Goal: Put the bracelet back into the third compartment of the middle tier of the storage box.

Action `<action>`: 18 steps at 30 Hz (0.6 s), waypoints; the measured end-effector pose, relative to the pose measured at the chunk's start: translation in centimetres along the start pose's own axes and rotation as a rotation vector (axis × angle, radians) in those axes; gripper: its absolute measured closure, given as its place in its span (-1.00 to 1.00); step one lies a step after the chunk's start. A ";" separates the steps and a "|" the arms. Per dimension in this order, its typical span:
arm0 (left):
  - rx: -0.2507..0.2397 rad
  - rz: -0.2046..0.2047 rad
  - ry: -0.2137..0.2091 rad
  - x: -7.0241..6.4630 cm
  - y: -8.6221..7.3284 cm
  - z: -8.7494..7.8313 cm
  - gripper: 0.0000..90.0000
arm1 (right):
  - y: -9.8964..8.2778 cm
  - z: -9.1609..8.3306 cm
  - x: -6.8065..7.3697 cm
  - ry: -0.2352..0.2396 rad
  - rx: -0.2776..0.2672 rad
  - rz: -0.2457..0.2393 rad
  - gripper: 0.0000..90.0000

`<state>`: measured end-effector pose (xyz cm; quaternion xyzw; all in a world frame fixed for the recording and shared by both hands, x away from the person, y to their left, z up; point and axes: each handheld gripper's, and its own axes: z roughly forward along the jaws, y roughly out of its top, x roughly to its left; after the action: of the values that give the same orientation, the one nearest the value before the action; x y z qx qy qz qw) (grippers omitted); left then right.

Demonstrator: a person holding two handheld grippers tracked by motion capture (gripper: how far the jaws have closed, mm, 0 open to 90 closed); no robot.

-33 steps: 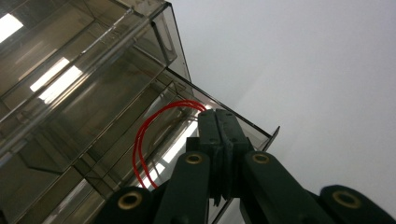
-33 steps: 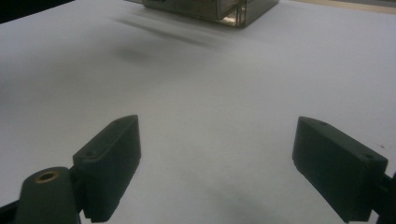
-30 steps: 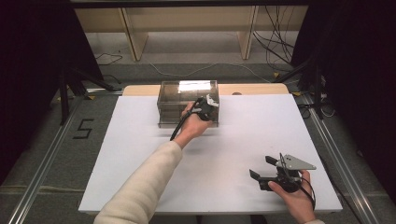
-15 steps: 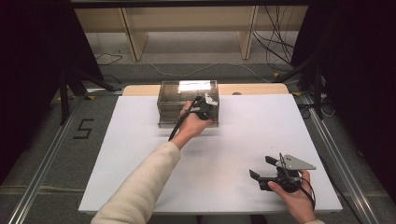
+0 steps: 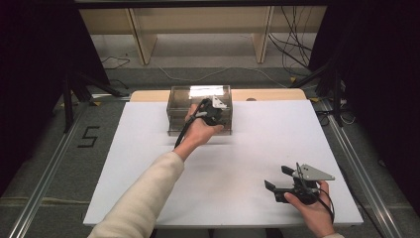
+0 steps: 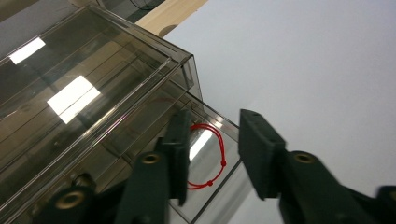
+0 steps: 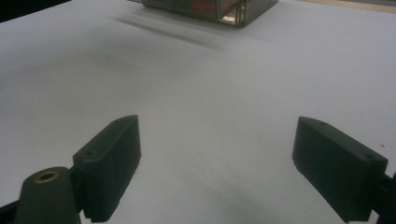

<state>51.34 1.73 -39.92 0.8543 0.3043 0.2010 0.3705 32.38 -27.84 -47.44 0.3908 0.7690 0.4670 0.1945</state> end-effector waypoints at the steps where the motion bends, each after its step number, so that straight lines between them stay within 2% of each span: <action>1: -0.011 -0.008 0.011 0.0 0.0 -0.2 0.30 | 0.0 0.0 0.0 0.001 0.000 0.003 -0.63; 4: -0.027 -0.006 0.027 -0.1 0.0 -0.9 0.06 | 0.0 0.0 -0.1 -0.002 -0.001 -0.006 -0.63; 6: -0.044 -0.034 0.048 -0.2 0.0 -1.3 -0.22 | 0.0 0.0 0.0 -0.003 0.004 0.000 -0.63; 9: -0.051 -0.038 0.054 -0.1 -0.1 -2.0 -0.43 | 0.0 0.0 -0.1 -0.003 -0.001 -0.003 -0.63; 18: -0.081 -0.030 0.040 -0.2 -1.3 -4.6 -0.57 | -0.1 0.1 -0.1 -0.001 0.006 0.001 -0.63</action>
<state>48.06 4.63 -37.98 0.8298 0.3159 0.2244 0.4016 32.47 -27.85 -47.56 0.3918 0.7701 0.4648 0.1935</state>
